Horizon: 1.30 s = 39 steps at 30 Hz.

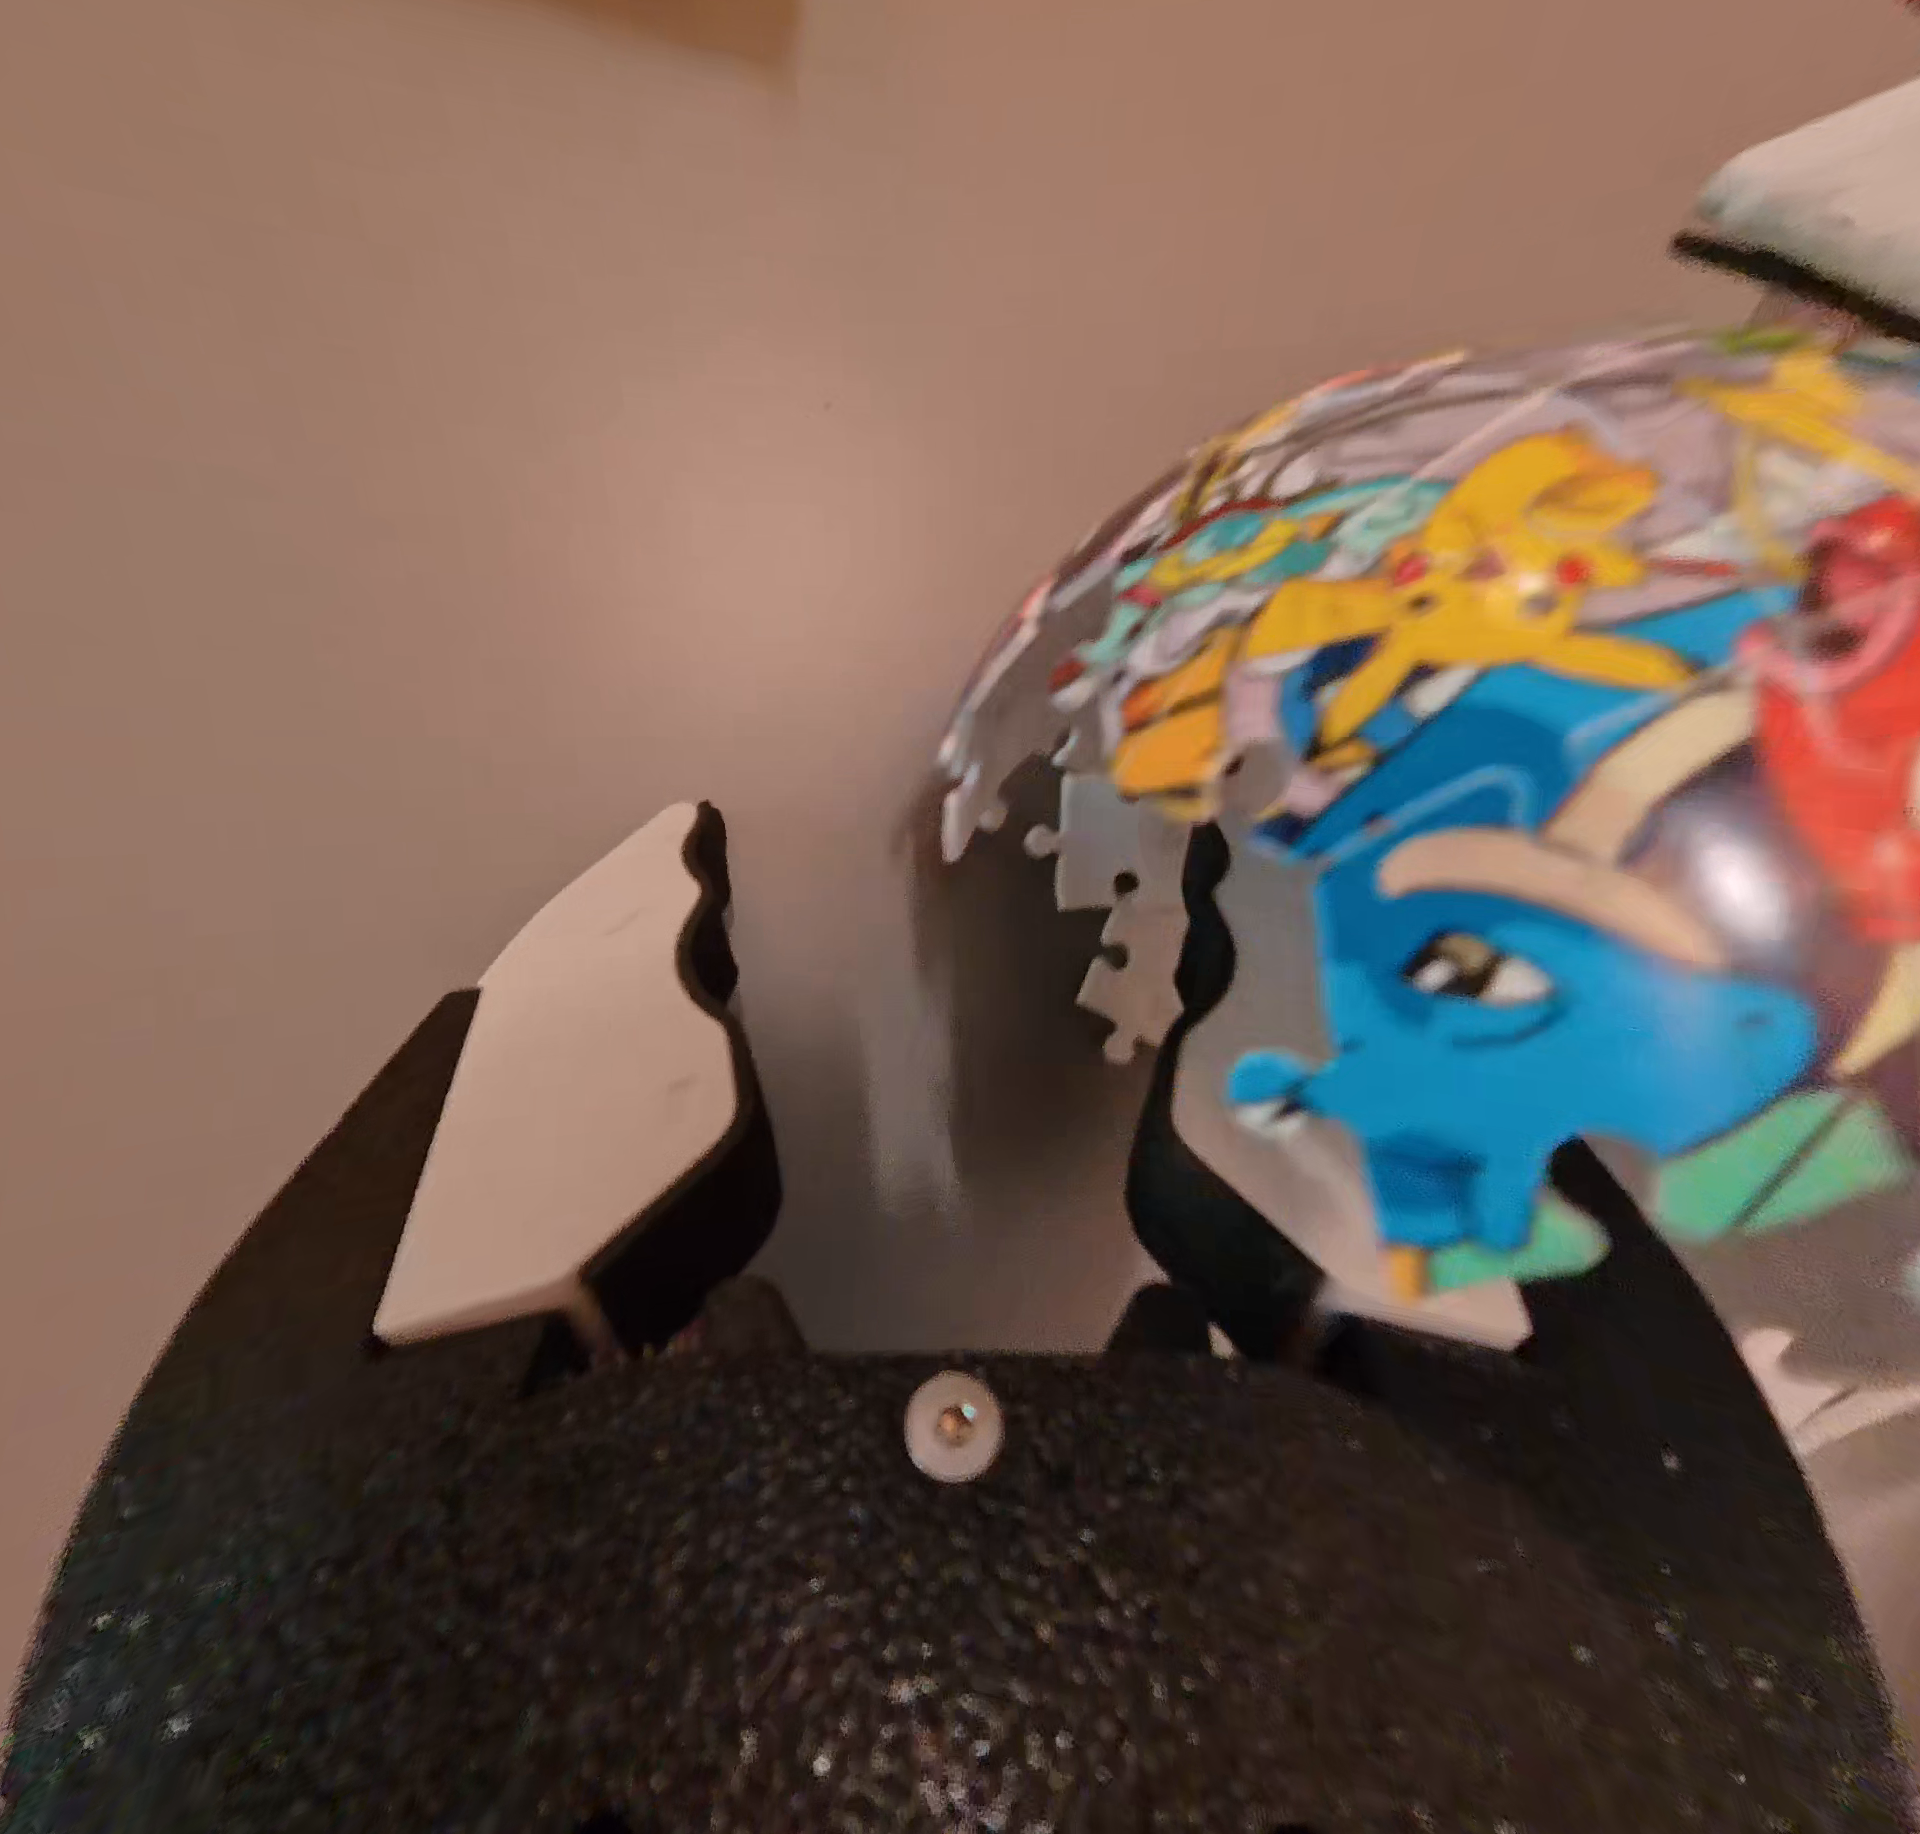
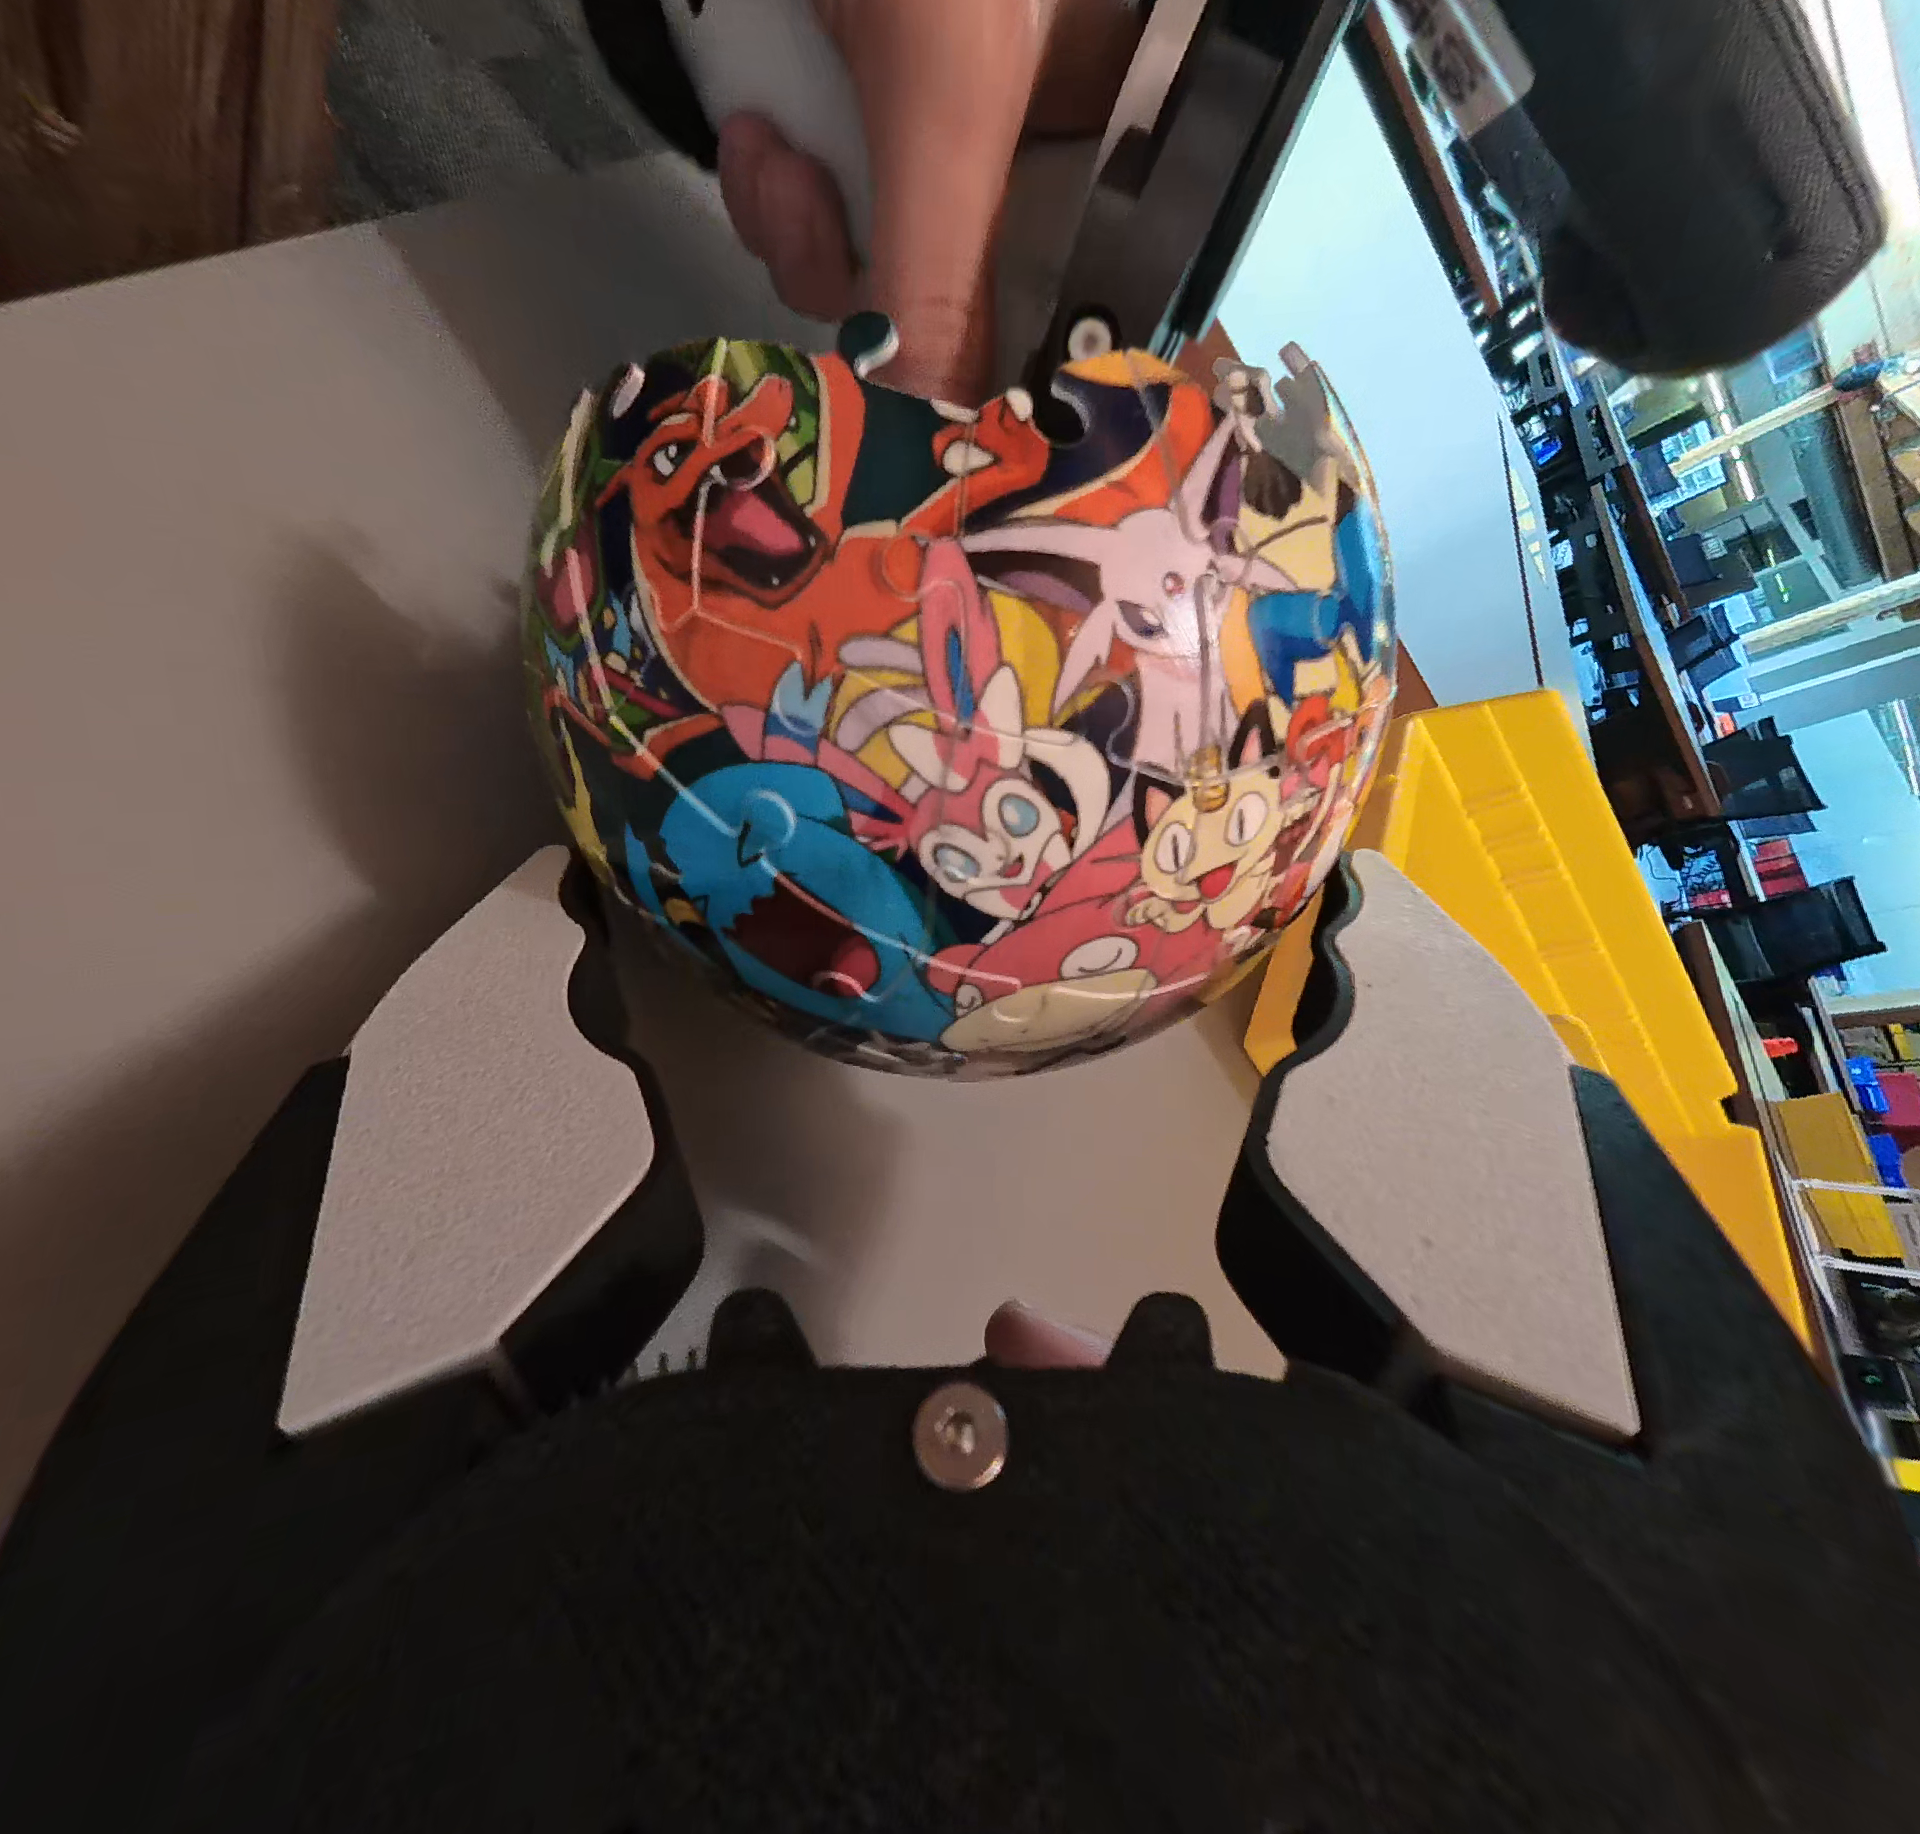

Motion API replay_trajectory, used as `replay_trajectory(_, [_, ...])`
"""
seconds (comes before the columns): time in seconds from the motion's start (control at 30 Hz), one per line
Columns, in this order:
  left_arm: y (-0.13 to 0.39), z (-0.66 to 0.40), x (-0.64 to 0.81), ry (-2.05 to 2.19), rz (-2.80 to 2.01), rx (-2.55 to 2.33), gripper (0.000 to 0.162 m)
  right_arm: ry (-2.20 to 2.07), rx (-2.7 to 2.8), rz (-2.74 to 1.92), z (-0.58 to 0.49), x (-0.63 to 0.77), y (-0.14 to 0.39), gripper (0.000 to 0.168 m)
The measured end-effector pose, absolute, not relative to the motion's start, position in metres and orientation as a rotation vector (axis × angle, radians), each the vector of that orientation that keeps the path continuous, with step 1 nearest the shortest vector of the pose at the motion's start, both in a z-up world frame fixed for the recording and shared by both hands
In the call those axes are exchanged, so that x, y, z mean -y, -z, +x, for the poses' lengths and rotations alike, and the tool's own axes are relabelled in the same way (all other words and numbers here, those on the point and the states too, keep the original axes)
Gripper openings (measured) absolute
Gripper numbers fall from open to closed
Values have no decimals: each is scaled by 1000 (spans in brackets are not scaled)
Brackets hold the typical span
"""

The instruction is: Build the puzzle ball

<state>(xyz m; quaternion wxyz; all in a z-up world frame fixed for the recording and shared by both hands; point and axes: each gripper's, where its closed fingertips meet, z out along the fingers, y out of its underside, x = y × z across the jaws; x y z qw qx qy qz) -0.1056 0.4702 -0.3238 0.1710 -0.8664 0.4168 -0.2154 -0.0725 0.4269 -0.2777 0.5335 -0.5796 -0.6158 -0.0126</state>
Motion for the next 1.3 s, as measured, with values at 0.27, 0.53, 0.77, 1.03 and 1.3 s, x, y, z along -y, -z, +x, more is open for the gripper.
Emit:
replay_trajectory(0.27, [326,-127,-488,394,-2408,-1221,81,31,1457,-1393,-72,-425,277,126])
replay_trajectory(0.53, [336,-124,-486,283,-2430,-1228,92,55,1386,-1425,-75,-424,277,126])
replay_trajectory(0.77, [336,-122,-485,290,-2434,-1219,98,71,1333,-1443,-69,-421,278,126])
replay_trajectory(1.03, [325,-106,-486,580,-2445,-1053,95,65,1328,-1441,-70,-422,278,126])
replay_trajectory(1.3, [333,-105,-483,410,-2404,-1165,102,65,1318,-1441,-72,-423,276,126])
